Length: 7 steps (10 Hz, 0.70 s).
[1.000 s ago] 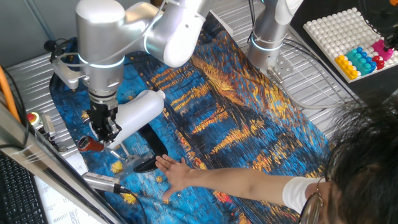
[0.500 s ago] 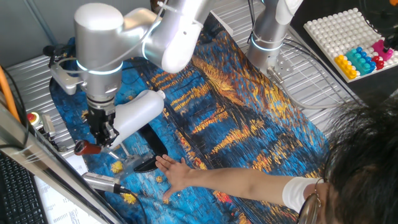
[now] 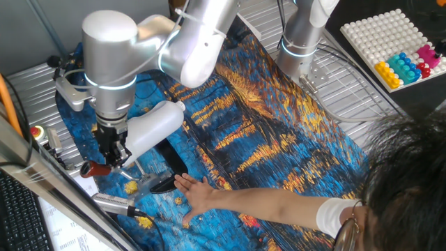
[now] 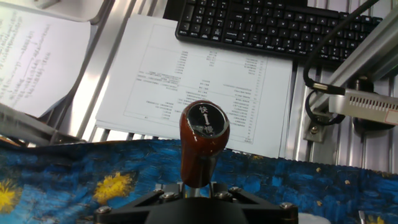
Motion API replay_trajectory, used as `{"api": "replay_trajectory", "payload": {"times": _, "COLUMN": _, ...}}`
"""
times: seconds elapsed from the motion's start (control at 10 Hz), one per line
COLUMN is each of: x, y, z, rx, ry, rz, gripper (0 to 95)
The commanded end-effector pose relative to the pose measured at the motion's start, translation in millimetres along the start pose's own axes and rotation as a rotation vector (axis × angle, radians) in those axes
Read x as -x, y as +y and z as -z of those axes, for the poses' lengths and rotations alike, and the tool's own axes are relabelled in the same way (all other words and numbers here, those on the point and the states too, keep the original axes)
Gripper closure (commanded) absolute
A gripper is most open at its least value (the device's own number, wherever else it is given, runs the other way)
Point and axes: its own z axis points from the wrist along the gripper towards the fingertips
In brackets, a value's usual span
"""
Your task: Pull up the lever
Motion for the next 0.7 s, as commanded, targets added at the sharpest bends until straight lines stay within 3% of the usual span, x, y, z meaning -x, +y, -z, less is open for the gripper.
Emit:
{"api": "replay_trajectory", "payload": {"times": 0.1, "x": 2.2, "y": 1.6, "z": -4.3, "rx": -0.008, "ry": 0.0, "rz": -0.001, "gripper": 76.0}}
{"api": "replay_trajectory", "payload": {"times": 0.6, "x": 2.8, "y": 0.7, "z": -3.1, "rx": -0.008, "ry": 0.013, "rz": 0.009, "gripper": 76.0}}
{"api": "replay_trajectory", "payload": {"times": 0.7, "x": 3.4, "y": 0.8, "z": -1.9, "rx": -0.007, "ry": 0.019, "rz": 0.022, "gripper": 57.0}}
